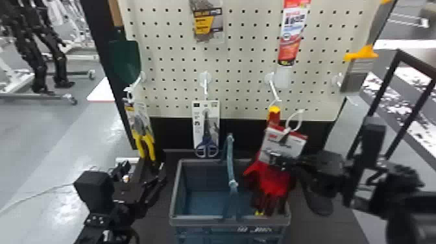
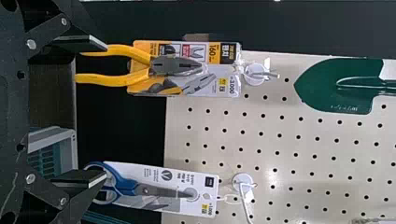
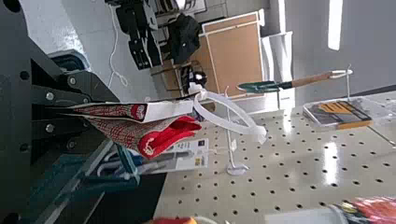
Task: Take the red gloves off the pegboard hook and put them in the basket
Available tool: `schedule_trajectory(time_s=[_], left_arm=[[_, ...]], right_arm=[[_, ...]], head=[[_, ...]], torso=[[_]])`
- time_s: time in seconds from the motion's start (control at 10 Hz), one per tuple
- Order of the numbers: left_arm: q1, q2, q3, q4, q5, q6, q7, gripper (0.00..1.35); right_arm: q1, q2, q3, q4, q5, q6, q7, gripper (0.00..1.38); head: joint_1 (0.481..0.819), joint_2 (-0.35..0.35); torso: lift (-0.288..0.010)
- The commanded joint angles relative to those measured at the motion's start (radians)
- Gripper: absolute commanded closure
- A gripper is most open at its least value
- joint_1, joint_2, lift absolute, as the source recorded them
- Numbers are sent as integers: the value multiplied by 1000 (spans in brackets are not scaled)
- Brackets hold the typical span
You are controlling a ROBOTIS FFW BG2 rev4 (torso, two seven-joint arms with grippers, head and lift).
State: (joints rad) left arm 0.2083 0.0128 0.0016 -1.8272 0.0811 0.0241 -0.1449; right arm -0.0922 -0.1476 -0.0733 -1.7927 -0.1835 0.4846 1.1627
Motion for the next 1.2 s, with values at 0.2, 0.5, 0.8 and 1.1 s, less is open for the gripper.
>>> schedule_trajectory(time_s=[0.2, 0.5, 0.8, 1.1], left_arm=[[3, 1, 1, 0, 3, -1, -1, 320], [5, -1, 6, 0, 3, -4, -1, 320], [8, -1, 11, 2, 6, -10, -1, 320], [8, -1, 12, 0, 9, -13, 1, 320]], right_arm=[[-49, 39, 64, 205, -48, -101, 5, 1289], [-104, 42, 122, 414, -99, -184, 6, 1289], [-118, 45, 122, 501, -103, -198, 6, 1191], [-118, 42, 122, 501, -82, -138, 6, 148]], head=[[549, 0], [549, 0], [549, 0], [549, 0]], torso=[[-100], [-100], [-100], [-100]])
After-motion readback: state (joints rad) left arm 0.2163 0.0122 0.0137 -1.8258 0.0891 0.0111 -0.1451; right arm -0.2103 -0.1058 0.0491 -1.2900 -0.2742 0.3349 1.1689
